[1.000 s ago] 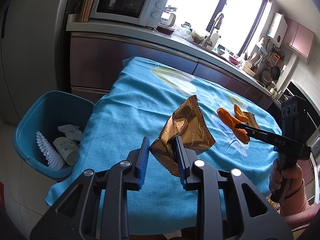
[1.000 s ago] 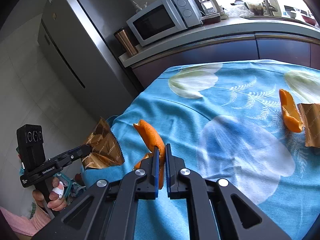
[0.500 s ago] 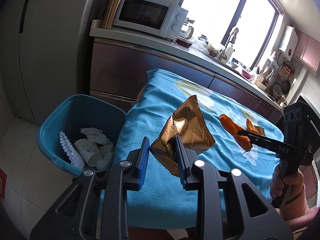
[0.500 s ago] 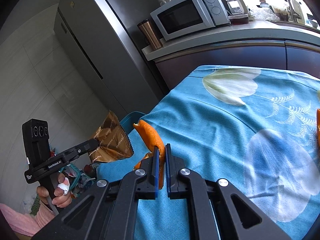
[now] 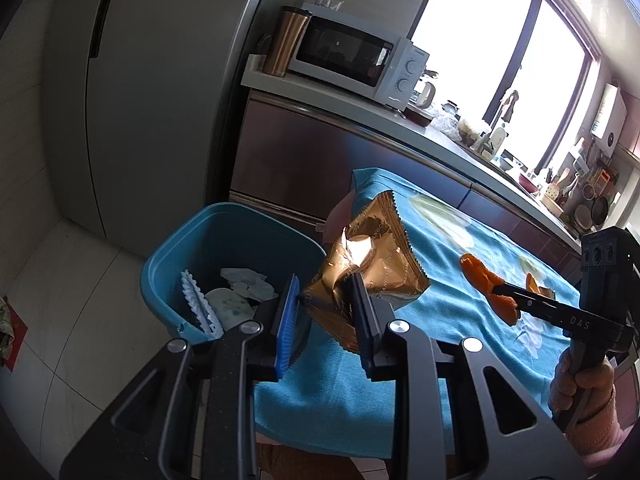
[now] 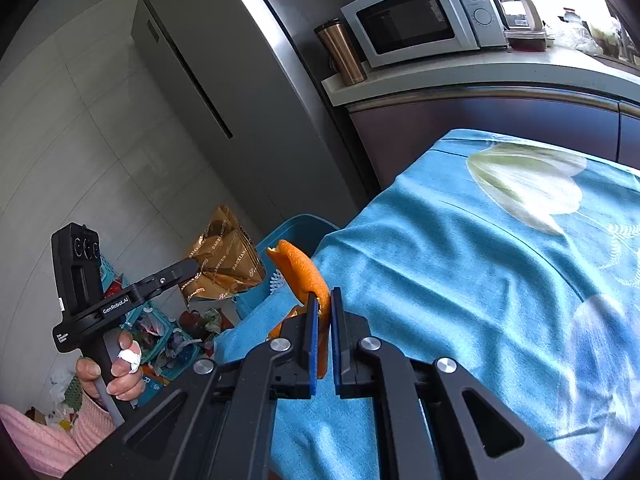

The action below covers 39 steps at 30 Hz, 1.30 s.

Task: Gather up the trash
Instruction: 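Carry the gold wrapper and orange peel toward the teal bin with both tools, then open both tools over the bin to drop the wrapper and peel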

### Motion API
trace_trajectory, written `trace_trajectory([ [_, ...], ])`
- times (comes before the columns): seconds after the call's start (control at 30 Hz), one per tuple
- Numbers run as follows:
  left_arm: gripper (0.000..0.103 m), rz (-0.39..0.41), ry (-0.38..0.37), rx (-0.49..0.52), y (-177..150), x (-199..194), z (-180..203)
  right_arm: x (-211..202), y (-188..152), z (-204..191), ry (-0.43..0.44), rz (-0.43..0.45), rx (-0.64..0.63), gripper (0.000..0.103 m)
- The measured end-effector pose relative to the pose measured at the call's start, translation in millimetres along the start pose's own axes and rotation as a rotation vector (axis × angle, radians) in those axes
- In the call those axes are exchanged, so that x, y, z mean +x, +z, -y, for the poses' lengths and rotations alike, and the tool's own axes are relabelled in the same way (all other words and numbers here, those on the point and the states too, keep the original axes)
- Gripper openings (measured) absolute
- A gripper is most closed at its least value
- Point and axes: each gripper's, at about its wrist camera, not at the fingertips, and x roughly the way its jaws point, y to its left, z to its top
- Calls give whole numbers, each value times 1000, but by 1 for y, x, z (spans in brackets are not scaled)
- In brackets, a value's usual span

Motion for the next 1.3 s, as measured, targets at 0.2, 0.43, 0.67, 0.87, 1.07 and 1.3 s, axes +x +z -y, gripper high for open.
trace_trajectory([
  [0.2,26,6,40,-28,3,-3,-18,15,10,-10,20,-20,-27,5],
  [0.43,26,-1,77,-56,4,-1,-33,33,18,-23,39,-46,-53,5],
  [0.67,26,-12,100,-75,5,10,-42,47,25,-33,50,-63,-73,5],
  [0.87,26,-20,118,-81,6,19,-46,58,30,-40,63,-78,-78,5],
  [1.07,26,-33,135,-84,4,28,-49,71,35,-47,65,-91,-80,5],
  [1.3,26,-56,157,-87,3,42,-54,93,40,-50,66,-125,-79,5],
])
